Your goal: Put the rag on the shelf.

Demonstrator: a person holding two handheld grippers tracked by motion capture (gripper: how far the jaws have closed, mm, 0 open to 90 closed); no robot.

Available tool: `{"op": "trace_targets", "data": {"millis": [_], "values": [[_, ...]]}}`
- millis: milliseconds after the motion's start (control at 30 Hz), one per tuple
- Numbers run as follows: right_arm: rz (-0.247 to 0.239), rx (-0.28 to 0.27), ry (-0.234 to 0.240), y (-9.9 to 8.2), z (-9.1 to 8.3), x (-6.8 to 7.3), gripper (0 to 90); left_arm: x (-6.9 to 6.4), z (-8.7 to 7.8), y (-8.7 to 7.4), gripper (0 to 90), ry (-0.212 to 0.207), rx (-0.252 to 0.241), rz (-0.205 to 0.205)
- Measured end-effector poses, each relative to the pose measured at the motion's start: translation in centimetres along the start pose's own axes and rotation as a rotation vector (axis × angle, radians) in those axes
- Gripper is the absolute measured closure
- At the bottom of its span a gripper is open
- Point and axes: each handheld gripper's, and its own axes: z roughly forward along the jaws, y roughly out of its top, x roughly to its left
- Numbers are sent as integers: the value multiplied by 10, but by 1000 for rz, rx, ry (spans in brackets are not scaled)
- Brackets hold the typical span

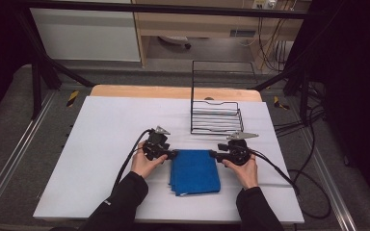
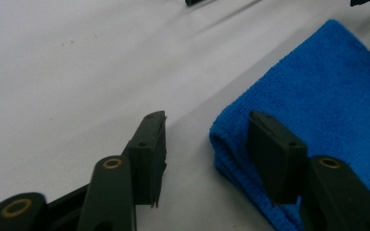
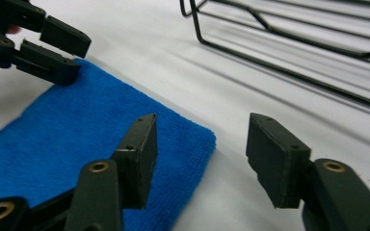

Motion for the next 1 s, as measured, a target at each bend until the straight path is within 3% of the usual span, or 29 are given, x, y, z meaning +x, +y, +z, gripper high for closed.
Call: {"op": "trace_targets", "data": {"millis": [200, 367, 733, 1000], "values": [[-28, 66, 10, 0, 12, -1, 548, 1, 2, -4, 627, -47, 4, -8], [-26, 97, 23, -2, 17, -1, 602, -1, 1, -7, 676, -67, 8, -11], [30, 115, 64, -2, 18, 3, 811, -5, 2, -8, 801, -99, 24, -37], [43, 110, 62, -2, 15, 4, 849, -7, 0, -11, 852, -93, -12, -47]]}}
